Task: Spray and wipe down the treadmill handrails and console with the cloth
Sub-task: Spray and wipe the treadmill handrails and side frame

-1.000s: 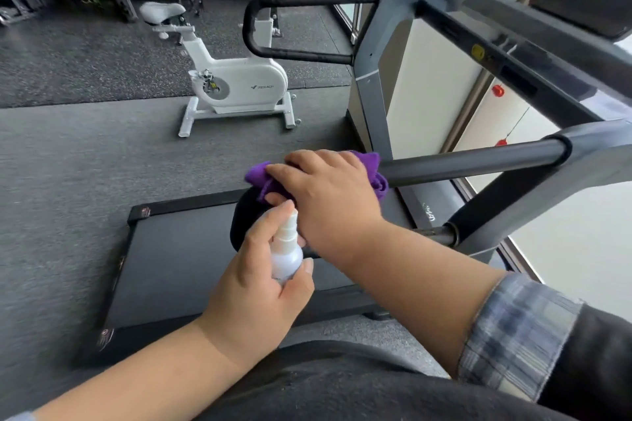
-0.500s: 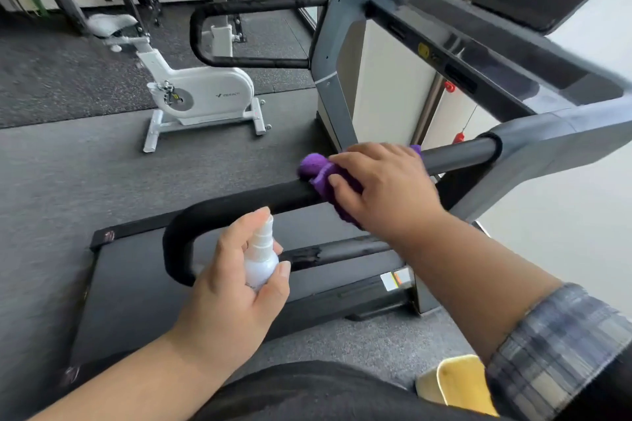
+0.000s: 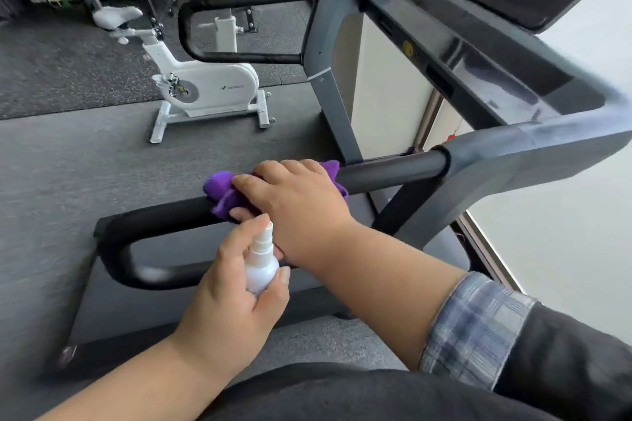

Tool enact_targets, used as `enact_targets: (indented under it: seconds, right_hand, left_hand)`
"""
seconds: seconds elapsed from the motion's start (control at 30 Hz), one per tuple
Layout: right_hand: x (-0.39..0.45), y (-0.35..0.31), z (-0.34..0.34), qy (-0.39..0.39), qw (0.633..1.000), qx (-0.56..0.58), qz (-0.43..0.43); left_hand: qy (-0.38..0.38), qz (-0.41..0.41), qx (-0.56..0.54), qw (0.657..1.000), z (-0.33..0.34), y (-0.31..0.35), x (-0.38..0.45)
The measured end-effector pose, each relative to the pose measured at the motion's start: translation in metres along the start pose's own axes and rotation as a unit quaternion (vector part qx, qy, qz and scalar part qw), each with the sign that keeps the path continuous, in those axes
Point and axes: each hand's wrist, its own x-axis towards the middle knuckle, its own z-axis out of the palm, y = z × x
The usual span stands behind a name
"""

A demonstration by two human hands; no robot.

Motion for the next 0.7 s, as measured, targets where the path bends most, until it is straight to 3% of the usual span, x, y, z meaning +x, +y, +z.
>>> enact_targets:
  seconds: [0.1, 0.27, 0.47, 0.7]
  right_hand:
    - [-0.015, 0.042, -0.014, 0.001, 1.000, 0.003, 0.026]
    - [-0.060, 0.135, -0.035, 0.066, 0.994, -0.016, 0.083]
    - [-0.053, 0.117, -0.026, 0.052, 0.995, -0.024, 0.080]
    - [-0.038, 0.091, -0.020, 0.001, 0.999, -0.032, -0.028]
  left_hand:
    - [-0.006, -0.016, -0.015, 1.000, 0.021, 0.013, 0.002]
    - [-0.016, -0.002, -0.005, 1.000, 0.059, 0.034, 0.000]
    - [0.010, -0.032, 0.015, 0.999, 0.074, 0.041, -0.010]
    - [0.014, -0.059, 0.044, 0.997, 0.099, 0.062, -0.010]
